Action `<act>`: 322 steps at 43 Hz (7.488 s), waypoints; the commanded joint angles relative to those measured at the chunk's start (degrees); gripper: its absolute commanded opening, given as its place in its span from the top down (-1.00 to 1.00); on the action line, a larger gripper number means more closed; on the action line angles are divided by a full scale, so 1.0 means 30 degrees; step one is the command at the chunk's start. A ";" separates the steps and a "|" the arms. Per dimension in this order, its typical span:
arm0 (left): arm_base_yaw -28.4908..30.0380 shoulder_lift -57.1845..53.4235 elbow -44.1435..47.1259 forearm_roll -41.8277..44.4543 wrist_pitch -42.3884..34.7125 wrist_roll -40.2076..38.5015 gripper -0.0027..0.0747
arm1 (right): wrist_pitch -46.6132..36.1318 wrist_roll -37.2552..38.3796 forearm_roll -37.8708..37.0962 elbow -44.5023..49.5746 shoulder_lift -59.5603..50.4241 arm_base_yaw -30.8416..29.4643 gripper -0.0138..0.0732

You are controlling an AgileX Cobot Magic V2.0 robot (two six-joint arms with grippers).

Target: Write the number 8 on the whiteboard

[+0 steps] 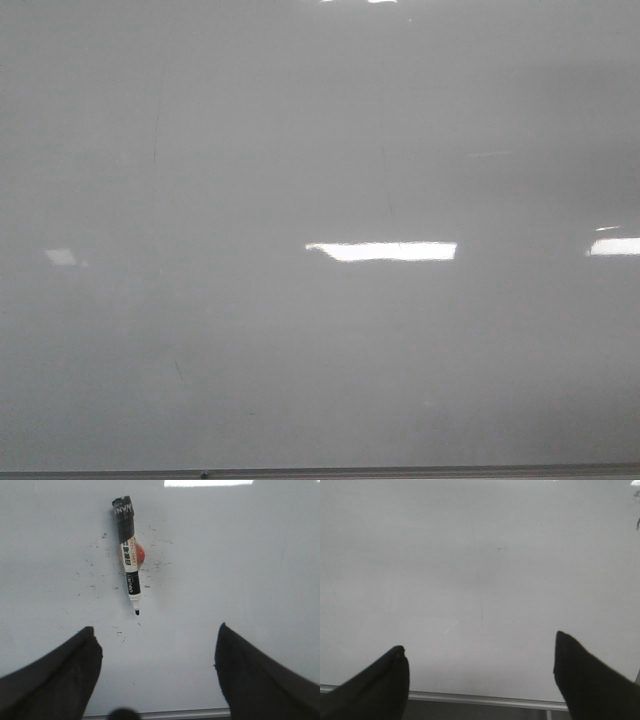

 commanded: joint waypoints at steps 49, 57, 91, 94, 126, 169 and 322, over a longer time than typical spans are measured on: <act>-0.0067 1.3614 -0.2090 -0.0228 -1.1482 -0.0152 -0.39 | -0.1166 -0.0218 -0.0199 -0.0497 0.0161 -0.0074 -0.76; -0.0067 1.4343 -0.2484 -0.0228 -1.1501 -0.0152 -0.37 | -0.1166 -0.0218 -0.0199 -0.0497 0.0161 -0.0074 -0.76; -0.0067 1.2905 -0.3345 -0.0043 -0.7876 0.0329 0.98 | -0.0948 -0.0218 0.0333 -0.0944 0.0139 -0.0074 -0.76; -0.0115 1.2451 -0.4063 -0.0041 -0.5645 0.1155 0.99 | -0.0505 -0.0218 0.0427 -0.1361 0.0139 -0.0074 -0.76; -0.8855 1.2057 -0.7474 -0.4217 0.4969 1.3057 0.98 | 0.3134 -0.6032 0.4668 -0.4875 0.6135 0.1619 -0.75; -1.6065 1.2057 -0.7474 -0.4348 0.4943 1.3698 0.98 | 0.4507 -1.6064 1.0104 -0.8776 1.2837 1.3387 -0.22; -0.7294 0.5462 -0.6199 -0.5904 0.3835 1.0818 -0.01 | -0.5541 -0.7231 0.6410 -0.7574 1.4226 0.6520 0.82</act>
